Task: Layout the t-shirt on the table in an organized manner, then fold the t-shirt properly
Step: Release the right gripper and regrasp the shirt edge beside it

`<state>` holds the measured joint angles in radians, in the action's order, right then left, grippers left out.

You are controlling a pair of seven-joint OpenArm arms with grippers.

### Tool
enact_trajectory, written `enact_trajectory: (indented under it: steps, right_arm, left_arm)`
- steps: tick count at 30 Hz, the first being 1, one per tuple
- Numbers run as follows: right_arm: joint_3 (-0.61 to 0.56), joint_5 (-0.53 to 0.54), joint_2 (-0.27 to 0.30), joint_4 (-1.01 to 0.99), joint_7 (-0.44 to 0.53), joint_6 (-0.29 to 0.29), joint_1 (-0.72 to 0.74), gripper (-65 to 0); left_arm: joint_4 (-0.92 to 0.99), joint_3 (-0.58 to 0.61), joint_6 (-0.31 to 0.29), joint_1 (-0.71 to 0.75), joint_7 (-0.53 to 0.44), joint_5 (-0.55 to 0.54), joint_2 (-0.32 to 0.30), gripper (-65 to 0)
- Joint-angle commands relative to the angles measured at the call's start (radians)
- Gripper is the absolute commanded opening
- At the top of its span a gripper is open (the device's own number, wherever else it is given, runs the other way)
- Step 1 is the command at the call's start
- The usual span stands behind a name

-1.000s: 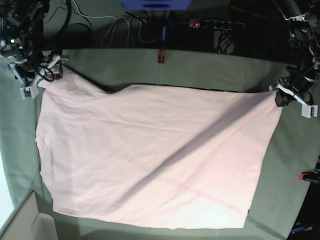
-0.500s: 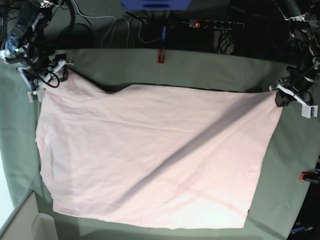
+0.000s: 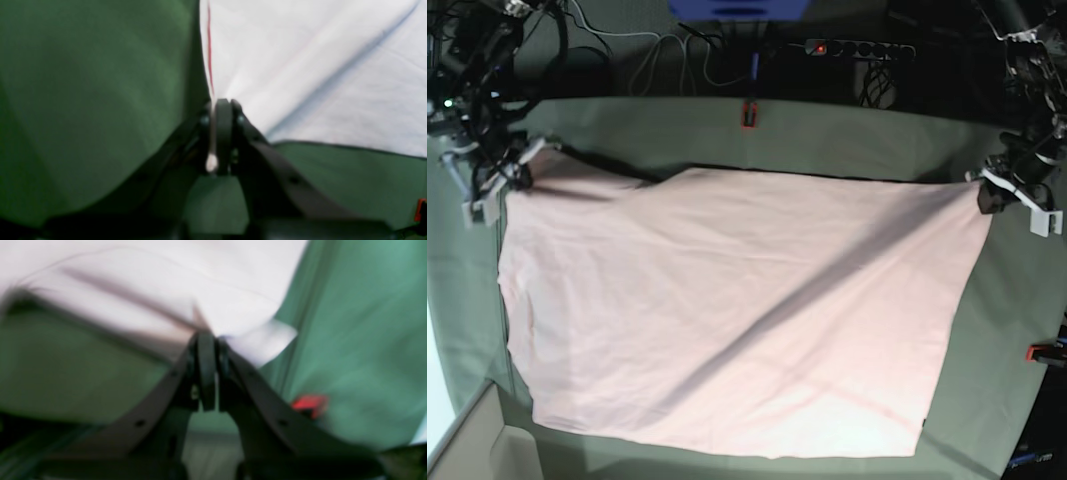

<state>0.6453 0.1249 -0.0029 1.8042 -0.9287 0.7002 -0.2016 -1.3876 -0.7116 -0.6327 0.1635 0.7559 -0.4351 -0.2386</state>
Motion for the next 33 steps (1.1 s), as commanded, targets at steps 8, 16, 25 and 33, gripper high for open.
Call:
enact_trajectory:
  steps: [8,16,25,33]
  right_arm:
    - [-0.006,0.002,0.031,0.024,0.007,-0.002,0.164,-65.0]
    - [-0.025,0.002,0.102,-0.251,0.007,-0.002,0.379,-65.0]
    - [-0.106,0.005,0.182,-0.353,0.007,-0.002,0.391,-28.1]
    - [-0.040,0.006,0.159,-0.357,0.015,-0.002,0.279,-26.9]
  left_arm:
    - [-0.020,-0.006,-0.005,-0.009,-0.019,-0.014,-0.020,-64.3]
    - [-0.022,-0.006,-0.005,-0.009,-0.019,-0.014,-0.020,-64.3]
    - [-0.020,-0.006,-0.005,-0.011,-0.019,-0.014,-0.018,-64.3]
    - [-0.012,-0.003,-0.005,-0.029,-0.019,-0.014,-0.017,-64.3]
